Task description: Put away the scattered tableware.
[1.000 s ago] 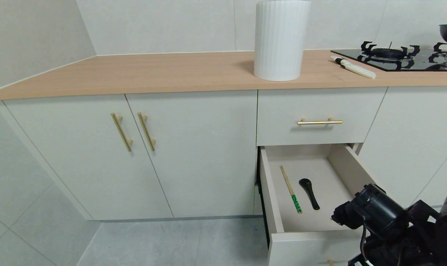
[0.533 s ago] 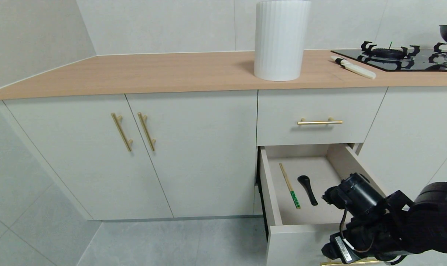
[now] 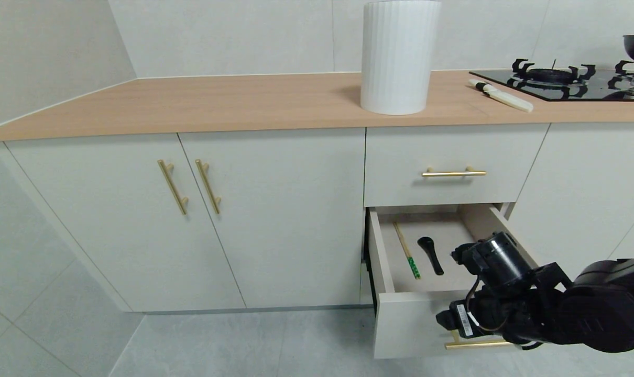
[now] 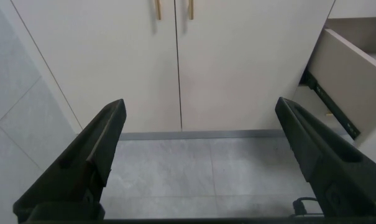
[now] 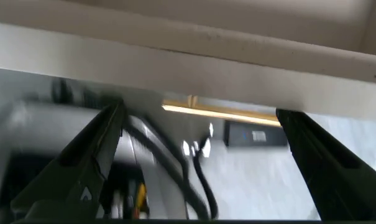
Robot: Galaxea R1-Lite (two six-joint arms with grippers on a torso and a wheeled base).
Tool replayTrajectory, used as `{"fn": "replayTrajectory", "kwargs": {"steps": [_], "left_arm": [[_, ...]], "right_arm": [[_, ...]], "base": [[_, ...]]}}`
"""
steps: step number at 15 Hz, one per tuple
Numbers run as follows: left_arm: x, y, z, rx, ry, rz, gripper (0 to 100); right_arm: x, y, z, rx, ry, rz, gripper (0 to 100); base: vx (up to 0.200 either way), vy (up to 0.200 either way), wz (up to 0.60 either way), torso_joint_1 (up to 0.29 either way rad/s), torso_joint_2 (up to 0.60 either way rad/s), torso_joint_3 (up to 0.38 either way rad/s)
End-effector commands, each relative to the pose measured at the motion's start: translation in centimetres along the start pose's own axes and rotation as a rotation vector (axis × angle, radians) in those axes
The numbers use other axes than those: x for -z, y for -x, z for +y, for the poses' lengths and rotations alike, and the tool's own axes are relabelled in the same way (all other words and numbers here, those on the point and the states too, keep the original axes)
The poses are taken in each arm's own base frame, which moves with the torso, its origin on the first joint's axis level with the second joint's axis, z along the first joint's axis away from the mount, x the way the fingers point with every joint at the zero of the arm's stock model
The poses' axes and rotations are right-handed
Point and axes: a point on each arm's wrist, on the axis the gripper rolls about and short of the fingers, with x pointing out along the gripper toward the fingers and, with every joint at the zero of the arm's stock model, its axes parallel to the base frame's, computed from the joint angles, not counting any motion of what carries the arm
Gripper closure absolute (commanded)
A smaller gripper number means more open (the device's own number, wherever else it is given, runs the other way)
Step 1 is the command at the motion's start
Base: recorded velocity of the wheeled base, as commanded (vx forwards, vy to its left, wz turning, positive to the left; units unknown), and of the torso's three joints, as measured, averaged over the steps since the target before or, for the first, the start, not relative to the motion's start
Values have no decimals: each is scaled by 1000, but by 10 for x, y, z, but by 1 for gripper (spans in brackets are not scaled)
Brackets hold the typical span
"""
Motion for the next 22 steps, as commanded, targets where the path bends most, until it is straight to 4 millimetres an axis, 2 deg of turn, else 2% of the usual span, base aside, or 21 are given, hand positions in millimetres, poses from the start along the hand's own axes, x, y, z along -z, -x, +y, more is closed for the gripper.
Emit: {"fn": "replayTrajectory", "kwargs": {"steps": [1,9,12,18,22], "left_arm": [[0,0,0,0,0,1,0],[0,0,0,0,0,-1,0],[0,0,0,0,0,-1,0],[0,0,0,0,0,1,0],[0,0,0,0,0,-1,0]], "right_arm": [[2,-15,-3,28,-13,8,0],[-18,-69,-13,100,-179,-238,0],[-26,-85,-24,108,-242,-338,0],[-34,-126,-41,122,-331,-501,0],[-38,-152,-46,172,-369,-550,0]], "base": [[0,0,0,0,0,0],[0,0,0,0,0,0],[0,0,0,0,0,0],[0,0,0,0,0,0],[0,0,0,0,0,0]]}}
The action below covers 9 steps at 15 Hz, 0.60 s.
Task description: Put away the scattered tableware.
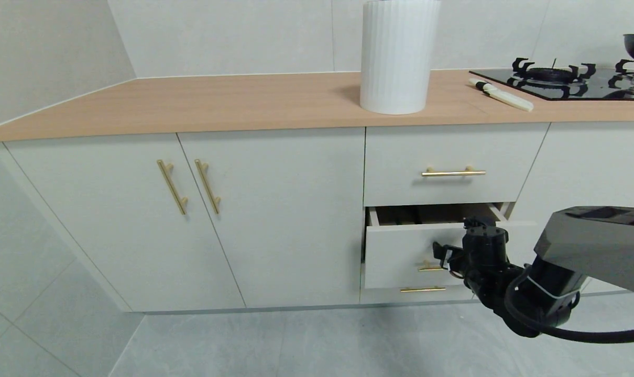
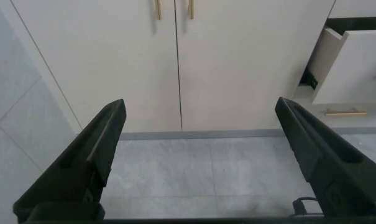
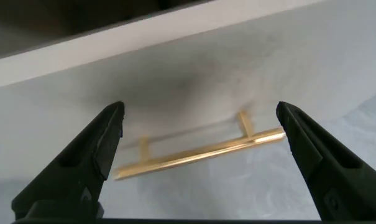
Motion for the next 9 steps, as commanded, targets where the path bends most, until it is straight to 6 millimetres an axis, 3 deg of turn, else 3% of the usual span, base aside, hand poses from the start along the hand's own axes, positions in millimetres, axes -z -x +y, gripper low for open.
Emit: {"fn": "replayTrajectory", "kwargs": {"steps": [1,9], "left_arm": [[0,0,0,-1,0,1,0],[0,0,0,-1,0,1,0]], "right_arm": [[15,-16,-5,27,0,7,0],[16,-42,-5,78,-45,-50,0]], "base": [[0,0,0,0,0,0],[0,0,0,0,0,0]]}}
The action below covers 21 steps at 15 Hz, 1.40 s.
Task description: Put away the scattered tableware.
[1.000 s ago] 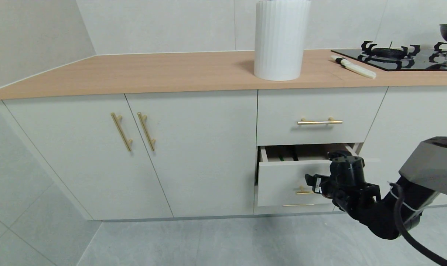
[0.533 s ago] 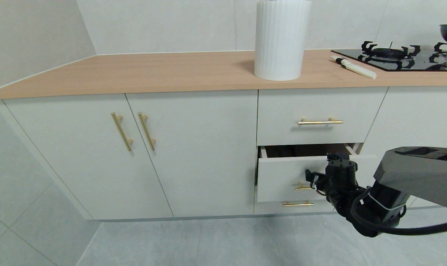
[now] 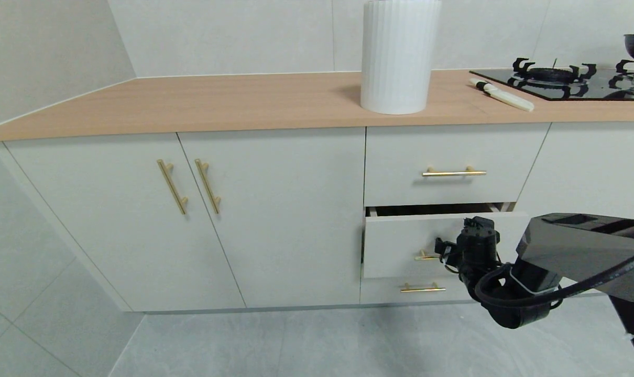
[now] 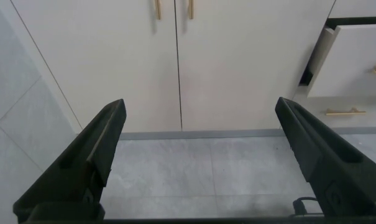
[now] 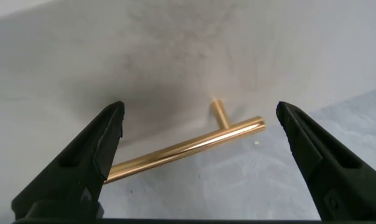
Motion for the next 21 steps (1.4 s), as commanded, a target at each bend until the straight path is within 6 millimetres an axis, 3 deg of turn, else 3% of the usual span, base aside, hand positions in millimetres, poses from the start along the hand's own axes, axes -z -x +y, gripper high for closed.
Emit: {"fn": "replayTrajectory", "kwargs": {"steps": [1,10,12,21], "left_arm": [[0,0,0,0,0,-1,0],[0,0,0,0,0,1,0],[0,0,0,0,0,-1,0],[0,0,0,0,0,-1,0]], "right_arm": [[3,-7,-1,13,-4,-5,0],[-4,-36,-20,83,-42,-60,0],[-11,-51,-35,123,-62,-87,0],[-23,-67,-41,135,-86,-142,0]], "base": [[0,0,0,0,0,0],[0,0,0,0,0,0],[0,0,0,0,0,0],[0,0,0,0,0,0]]}}
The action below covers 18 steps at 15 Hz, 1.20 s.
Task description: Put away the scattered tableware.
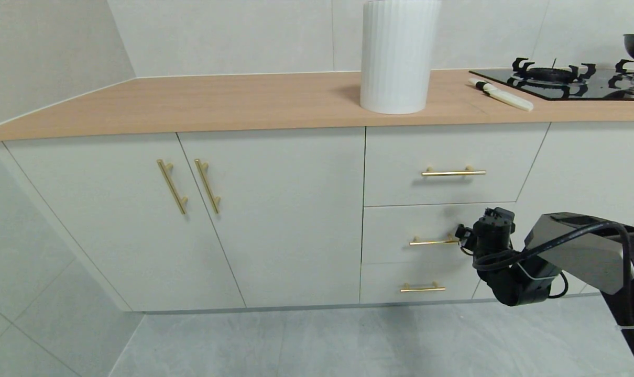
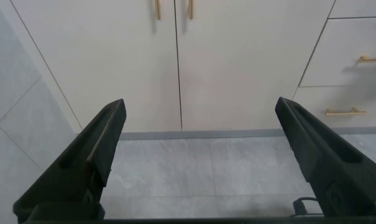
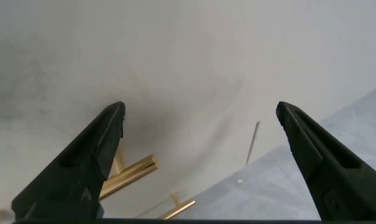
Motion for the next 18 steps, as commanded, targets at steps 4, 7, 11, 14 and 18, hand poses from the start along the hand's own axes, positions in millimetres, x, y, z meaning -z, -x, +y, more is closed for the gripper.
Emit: {"fn": "replayTrajectory", "kwargs": {"steps": [4,7,11,14,18], "left_arm": [[0,0,0,0,0,0,0],[0,0,0,0,0,1,0],[0,0,0,0,0,0,0],[0,0,0,0,0,0,0],[0,0,0,0,0,1,0]], "right_arm": [[-10,-5,5,-15,-24,-39,0],[-12,-1,8,-23,-11,-40,0],[-19,10,5,-25,1,-22,0],[-31,36,-6,-42,75,26,0],[-84,118,-18,-176,122,56,0]], "base": [[0,0,0,0,0,0],[0,0,0,0,0,0],[0,0,0,0,0,0],[0,0,0,0,0,0],[0,0,0,0,0,0]]}}
